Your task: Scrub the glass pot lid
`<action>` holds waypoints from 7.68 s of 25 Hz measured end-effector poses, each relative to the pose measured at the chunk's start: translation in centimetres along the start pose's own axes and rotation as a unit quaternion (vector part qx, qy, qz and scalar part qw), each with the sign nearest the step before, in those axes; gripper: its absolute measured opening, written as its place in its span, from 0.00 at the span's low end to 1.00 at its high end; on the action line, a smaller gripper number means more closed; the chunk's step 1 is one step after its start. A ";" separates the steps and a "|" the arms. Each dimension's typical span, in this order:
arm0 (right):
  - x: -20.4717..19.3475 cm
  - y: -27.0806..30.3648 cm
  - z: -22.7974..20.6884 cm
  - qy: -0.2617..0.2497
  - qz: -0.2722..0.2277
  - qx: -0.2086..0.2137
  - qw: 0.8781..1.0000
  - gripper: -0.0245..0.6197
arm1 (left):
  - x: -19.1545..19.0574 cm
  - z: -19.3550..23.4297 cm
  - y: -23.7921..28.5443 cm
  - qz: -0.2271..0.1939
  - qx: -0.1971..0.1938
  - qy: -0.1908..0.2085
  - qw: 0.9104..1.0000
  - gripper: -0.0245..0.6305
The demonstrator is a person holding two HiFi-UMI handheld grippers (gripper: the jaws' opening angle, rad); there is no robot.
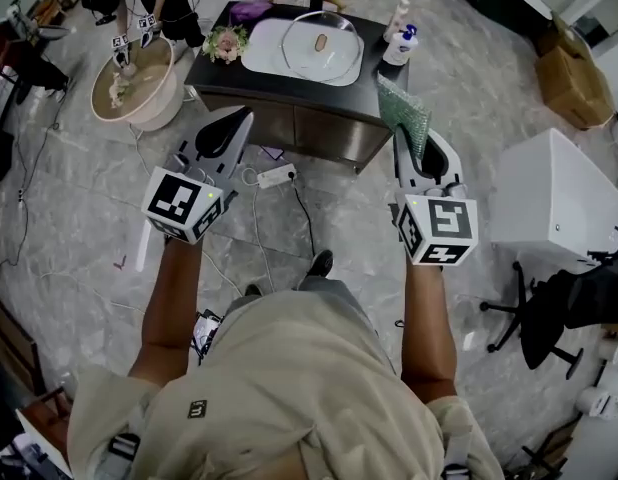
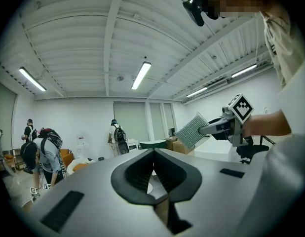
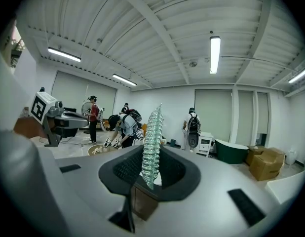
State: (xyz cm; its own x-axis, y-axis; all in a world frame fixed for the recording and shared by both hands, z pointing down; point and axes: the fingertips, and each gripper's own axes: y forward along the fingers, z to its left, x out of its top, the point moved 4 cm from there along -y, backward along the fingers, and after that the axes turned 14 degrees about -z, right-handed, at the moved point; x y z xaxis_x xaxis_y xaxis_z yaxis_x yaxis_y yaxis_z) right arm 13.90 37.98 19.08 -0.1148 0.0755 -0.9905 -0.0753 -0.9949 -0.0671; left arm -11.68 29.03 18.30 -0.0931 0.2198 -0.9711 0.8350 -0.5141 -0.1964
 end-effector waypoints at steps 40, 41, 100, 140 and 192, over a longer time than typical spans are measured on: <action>-4.0 15.0 -13.3 -0.001 0.043 -0.086 0.995 0.18 | -7.7 12.8 22.6 0.006 -0.063 -0.026 0.998 0.06; -3.9 15.9 -13.1 -0.004 0.045 -0.089 0.995 0.18 | -8.0 13.8 23.0 0.004 -0.066 -0.029 0.997 0.06; -38.8 62.4 -9.1 -0.093 0.310 0.133 0.937 0.18 | -32.0 33.4 23.0 0.182 0.140 -0.171 0.958 0.06; -49.3 48.3 -11.9 0.026 0.454 0.123 0.882 0.18 | -34.9 33.4 26.0 0.196 0.117 -0.177 0.957 0.06; -52.0 51.2 4.2 -0.271 0.386 0.354 0.808 0.18 | -35.5 34.4 21.8 0.200 0.163 -0.184 0.948 0.06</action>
State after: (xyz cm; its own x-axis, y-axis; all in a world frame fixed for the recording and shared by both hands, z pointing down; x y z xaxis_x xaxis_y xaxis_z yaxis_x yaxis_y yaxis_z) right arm 11.82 -16.56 67.69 -0.8001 -0.3400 -0.4942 -0.3004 -0.4861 0.8207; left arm -8.81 -18.49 43.83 -0.0383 -0.3204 -0.9465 0.6366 -0.7379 0.2240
